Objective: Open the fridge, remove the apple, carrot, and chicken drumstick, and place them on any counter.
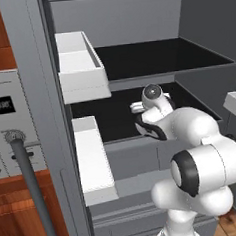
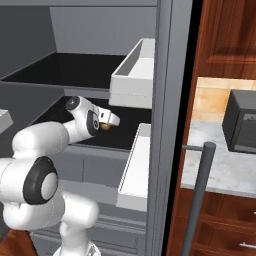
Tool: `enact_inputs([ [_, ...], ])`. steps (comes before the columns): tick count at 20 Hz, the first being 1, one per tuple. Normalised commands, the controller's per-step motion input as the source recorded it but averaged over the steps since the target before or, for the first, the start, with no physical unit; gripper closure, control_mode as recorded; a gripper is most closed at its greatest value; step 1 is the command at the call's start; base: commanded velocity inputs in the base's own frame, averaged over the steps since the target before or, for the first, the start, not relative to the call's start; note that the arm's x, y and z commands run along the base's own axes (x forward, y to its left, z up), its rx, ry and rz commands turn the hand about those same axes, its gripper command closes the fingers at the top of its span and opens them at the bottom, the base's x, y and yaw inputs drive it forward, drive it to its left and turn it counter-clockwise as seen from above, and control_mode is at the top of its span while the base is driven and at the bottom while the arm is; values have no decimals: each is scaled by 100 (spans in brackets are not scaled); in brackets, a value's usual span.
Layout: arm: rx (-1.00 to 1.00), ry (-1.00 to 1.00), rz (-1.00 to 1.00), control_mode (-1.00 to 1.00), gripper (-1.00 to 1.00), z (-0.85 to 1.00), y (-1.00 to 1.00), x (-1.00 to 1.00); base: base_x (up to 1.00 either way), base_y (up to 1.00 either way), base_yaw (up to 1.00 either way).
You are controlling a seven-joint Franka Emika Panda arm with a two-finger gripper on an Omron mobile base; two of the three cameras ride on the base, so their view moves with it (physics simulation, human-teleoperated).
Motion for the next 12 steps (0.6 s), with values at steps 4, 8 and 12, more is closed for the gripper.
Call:
enact_inputs([
  [4,0,10,-1,-100,-100,-24,0,1,0,0,0],
  [8,0,6,-2,-100,100,-24,0,5,0,0,0],
  [12,0,0,0,-100,100,-7,0,6,0,0,0],
])
